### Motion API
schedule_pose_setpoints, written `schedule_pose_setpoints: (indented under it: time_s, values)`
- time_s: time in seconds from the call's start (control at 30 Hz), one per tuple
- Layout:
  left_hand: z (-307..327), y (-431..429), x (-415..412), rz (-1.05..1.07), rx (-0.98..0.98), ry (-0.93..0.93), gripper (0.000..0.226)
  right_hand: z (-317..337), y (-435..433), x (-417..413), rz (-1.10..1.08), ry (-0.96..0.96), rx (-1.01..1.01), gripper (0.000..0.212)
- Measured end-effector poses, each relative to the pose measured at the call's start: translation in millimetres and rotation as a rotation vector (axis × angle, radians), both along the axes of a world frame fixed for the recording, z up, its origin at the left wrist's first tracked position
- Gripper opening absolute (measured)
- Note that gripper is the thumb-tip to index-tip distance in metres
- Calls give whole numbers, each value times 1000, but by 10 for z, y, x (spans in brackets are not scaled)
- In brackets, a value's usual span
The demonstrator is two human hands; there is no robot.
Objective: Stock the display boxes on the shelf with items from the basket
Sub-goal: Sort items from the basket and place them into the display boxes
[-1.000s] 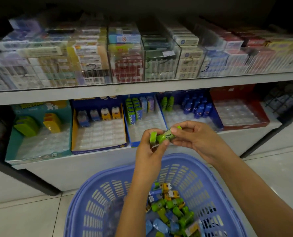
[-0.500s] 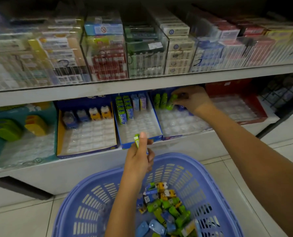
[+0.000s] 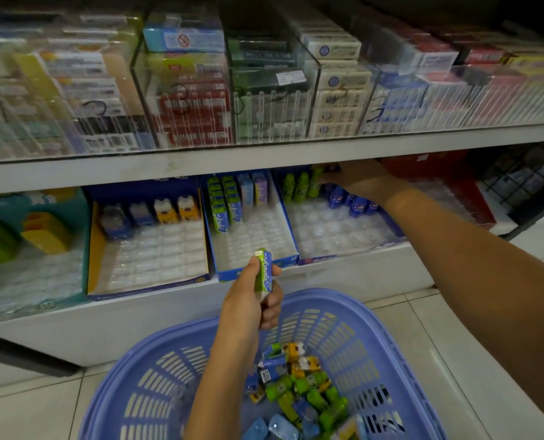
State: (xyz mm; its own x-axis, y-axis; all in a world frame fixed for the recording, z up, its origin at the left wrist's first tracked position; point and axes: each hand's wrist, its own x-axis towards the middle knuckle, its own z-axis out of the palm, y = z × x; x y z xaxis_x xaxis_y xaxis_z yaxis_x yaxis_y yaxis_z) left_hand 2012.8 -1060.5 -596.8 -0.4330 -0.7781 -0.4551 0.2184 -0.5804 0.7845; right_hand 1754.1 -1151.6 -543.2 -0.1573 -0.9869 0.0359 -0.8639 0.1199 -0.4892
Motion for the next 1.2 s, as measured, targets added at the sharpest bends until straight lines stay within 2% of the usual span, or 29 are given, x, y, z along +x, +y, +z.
schedule_pose_setpoints:
  time_s: [0.63, 0.77, 0.87, 0.9, 0.97, 1.03, 1.1, 1.2]
  values:
    - [-41, -5, 28, -72, 15, 95, 43, -67, -157, 8, -38, 101, 135, 42]
    - [74, 19, 114, -78, 108, 265, 36, 29, -78, 130, -72, 128, 170, 37]
    - [125, 52, 217, -96, 148, 409, 34, 112, 121, 377, -105, 208, 13, 28]
    - [126, 61, 245, -93, 145, 433, 38, 139, 219, 490, -99, 175, -39, 25]
    - [132, 78, 286, -78, 106, 425, 47, 189, 468, 745, -19, -67, -61, 20]
    - [138, 97, 322, -63, 29, 365, 47, 242, 767, 1043, 140, -415, 52, 16]
    - [147, 116, 362, -65, -55, 291, 43, 242, 997, 1283, 245, -664, 149, 15]
    - [174, 132, 430, -72, -196, 140, 43, 214, 1102, 1434, 238, -773, 97, 15]
